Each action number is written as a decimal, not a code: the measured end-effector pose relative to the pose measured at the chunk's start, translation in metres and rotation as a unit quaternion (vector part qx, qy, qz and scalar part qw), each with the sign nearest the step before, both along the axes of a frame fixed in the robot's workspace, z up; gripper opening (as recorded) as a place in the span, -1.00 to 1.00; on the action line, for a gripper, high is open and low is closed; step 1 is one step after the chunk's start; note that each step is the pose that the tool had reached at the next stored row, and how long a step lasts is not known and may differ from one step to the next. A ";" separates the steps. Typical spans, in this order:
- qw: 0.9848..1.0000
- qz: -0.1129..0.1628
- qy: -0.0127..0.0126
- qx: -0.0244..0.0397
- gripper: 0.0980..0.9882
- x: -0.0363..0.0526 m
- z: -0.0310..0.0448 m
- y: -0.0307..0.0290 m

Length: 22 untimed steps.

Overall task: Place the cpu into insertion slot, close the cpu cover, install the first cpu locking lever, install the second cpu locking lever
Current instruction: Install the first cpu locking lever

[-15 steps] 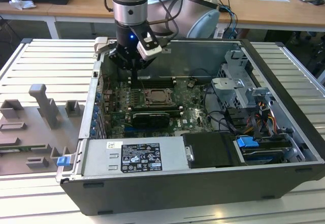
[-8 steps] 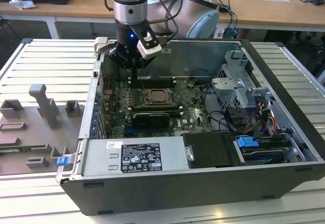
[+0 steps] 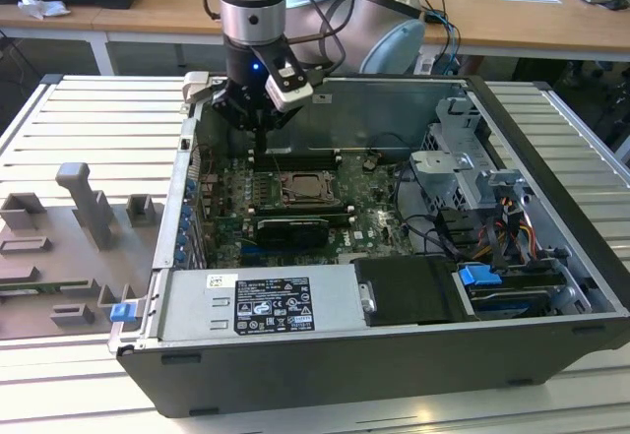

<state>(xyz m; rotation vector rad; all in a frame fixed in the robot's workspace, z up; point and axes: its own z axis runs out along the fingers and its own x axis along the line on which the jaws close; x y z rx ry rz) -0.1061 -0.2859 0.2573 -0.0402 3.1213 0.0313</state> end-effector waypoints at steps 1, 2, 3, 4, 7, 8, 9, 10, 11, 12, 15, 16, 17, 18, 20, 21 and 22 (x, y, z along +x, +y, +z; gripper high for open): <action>1.000 0.000 0.000 0.000 -0.98 0.0006 0.0000 0.0002; 1.000 0.000 0.000 0.000 -0.98 0.0024 0.0000 0.0003; 1.000 0.000 0.000 0.000 -0.98 0.0041 -0.0001 0.0003; 1.000 0.000 0.000 0.000 -0.98 0.0063 -0.0001 0.0003; 1.000 0.000 0.000 0.000 -0.98 0.0144 -0.0003 0.0003; 1.000 0.000 0.000 0.000 -0.98 0.0167 -0.0006 0.0003; 1.000 0.000 0.000 0.000 -0.98 0.0178 -0.0007 0.0003; 1.000 0.000 0.000 0.000 -0.98 0.0194 -0.0010 0.0003; 1.000 0.000 0.000 0.000 -0.98 0.0203 -0.0013 0.0003; 1.000 0.000 0.000 0.000 -0.98 0.0211 -0.0014 0.0003; 1.000 0.000 0.000 0.000 -0.98 0.0245 -0.0019 0.0003; 1.000 0.000 0.000 0.000 -0.98 0.0254 -0.0020 0.0003; 1.000 0.000 0.000 0.000 -0.98 0.0264 -0.0021 0.0003; 1.000 0.000 0.000 0.000 -0.98 0.0275 -0.0023 0.0003; 1.000 0.000 0.000 0.000 -0.98 0.0299 -0.0028 0.0003; 1.000 0.000 0.000 0.000 -0.98 0.0316 -0.0032 0.0003; 1.000 0.000 0.000 0.000 -0.98 0.0326 -0.0035 0.0003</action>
